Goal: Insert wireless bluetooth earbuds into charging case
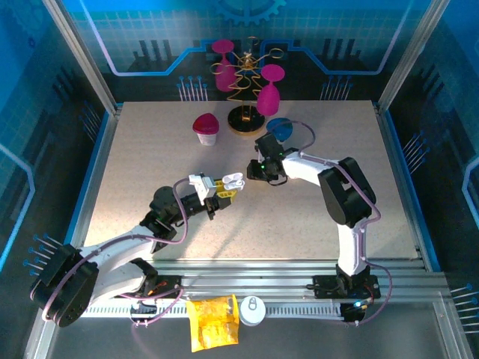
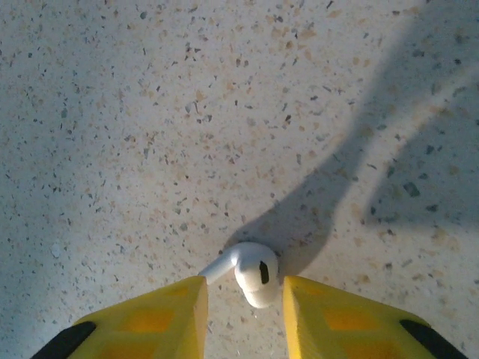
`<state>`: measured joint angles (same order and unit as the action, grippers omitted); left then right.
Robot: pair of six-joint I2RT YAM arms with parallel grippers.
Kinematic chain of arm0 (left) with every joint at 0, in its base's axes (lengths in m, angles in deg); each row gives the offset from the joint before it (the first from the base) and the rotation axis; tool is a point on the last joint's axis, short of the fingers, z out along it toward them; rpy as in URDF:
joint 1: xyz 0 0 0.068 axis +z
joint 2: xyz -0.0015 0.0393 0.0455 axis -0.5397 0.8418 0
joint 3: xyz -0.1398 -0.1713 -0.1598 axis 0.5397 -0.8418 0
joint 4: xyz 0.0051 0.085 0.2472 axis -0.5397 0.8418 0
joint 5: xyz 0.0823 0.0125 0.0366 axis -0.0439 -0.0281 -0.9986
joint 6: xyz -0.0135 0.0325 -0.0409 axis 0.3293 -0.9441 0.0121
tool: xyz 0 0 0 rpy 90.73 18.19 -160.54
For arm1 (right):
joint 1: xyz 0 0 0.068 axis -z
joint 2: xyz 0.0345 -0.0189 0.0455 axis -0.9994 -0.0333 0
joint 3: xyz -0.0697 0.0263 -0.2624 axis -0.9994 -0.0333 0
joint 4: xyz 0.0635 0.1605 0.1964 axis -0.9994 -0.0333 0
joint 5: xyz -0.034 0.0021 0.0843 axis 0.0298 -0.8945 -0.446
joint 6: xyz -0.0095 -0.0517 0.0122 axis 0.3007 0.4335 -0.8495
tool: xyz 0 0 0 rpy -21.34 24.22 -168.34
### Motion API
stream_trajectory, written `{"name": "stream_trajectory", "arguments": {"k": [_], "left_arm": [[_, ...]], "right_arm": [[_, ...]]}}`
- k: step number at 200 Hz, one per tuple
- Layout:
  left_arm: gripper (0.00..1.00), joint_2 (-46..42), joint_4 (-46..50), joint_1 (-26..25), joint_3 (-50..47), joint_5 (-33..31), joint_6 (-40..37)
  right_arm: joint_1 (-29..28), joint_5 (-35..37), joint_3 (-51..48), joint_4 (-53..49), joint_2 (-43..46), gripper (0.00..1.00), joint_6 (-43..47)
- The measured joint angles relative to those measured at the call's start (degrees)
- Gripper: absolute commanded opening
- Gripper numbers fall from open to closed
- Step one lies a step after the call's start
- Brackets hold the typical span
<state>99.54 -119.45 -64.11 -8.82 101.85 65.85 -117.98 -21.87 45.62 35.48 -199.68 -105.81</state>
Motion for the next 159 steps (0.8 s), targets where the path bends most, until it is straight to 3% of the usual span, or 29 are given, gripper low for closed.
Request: {"name": "stream_trajectory", "arguments": {"k": [159], "left_arm": [[0.21,0.02,0.02,0.00,-0.02,-0.15,-0.09]], "right_arm": [[1.16,-1.44,1.16,-0.17,-2.03,0.17,0.74]]}}
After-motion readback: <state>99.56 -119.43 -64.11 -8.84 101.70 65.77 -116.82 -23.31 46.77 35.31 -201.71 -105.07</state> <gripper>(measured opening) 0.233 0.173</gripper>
